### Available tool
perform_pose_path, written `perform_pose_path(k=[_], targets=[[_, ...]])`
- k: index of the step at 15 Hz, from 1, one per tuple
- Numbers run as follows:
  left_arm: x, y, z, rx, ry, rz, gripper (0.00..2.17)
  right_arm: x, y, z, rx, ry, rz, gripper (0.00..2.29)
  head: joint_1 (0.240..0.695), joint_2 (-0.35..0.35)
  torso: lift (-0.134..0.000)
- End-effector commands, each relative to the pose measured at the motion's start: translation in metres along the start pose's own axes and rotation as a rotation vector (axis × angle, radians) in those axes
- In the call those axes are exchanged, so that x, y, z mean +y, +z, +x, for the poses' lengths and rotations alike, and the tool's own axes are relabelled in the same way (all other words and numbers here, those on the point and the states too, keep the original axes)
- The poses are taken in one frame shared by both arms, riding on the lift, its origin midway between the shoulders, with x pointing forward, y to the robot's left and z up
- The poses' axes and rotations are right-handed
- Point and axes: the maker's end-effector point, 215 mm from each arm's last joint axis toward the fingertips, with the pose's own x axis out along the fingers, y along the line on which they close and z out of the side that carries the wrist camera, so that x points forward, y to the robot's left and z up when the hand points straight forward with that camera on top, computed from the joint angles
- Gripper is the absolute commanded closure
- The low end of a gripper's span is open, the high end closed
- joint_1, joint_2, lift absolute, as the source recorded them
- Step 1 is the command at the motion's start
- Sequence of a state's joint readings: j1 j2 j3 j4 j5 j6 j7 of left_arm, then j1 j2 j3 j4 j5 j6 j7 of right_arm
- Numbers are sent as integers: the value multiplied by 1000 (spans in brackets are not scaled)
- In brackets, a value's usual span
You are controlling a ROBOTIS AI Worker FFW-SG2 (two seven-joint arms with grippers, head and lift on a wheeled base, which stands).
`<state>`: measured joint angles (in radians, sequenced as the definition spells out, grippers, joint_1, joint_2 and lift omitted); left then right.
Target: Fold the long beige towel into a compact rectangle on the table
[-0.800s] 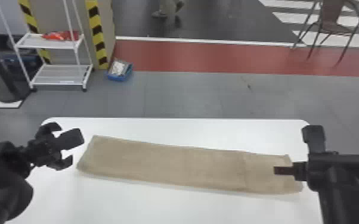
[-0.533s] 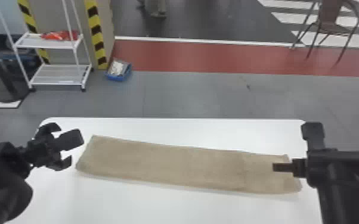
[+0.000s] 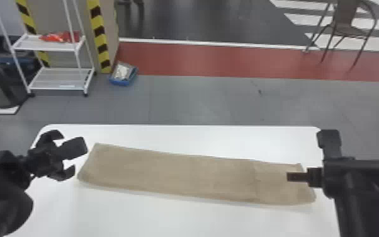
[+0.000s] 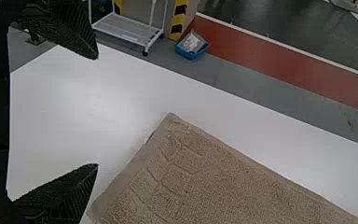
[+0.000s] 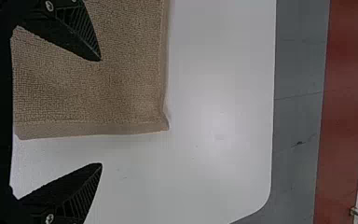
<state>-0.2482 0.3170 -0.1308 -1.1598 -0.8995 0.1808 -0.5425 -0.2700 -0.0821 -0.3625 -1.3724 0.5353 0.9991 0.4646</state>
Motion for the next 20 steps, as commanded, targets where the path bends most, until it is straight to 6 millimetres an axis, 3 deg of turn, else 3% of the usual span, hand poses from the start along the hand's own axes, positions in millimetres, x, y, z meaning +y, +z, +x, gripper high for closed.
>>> perform_pose_path(k=[1, 7, 10, 13, 17, 20], targets=[[3, -3, -1, -11, -1, -45, 60, -3, -2, 1, 1, -3, 0, 76, 695, -106, 0], [-1, 3, -14, -108, -148, -395, 76, -12, -10, 5, 8, -9, 0, 76, 695, -120, 0], [-22, 1, -19, -94, -279, -683, 161, -11, -12, 10, 4, -1, -3, 76, 695, -124, 0], [-46, 1, -21, -25, -371, -829, 211, -11, -17, 11, 9, 0, -3, 76, 695, -131, 0], [-54, 26, -27, 7, -472, -1028, 215, -14, -26, 12, 19, -5, 0, 80, 695, -148, 0], [-55, 38, -23, 34, -470, -1076, 215, -16, -29, 13, 21, -7, 4, 80, 695, -170, 0]])
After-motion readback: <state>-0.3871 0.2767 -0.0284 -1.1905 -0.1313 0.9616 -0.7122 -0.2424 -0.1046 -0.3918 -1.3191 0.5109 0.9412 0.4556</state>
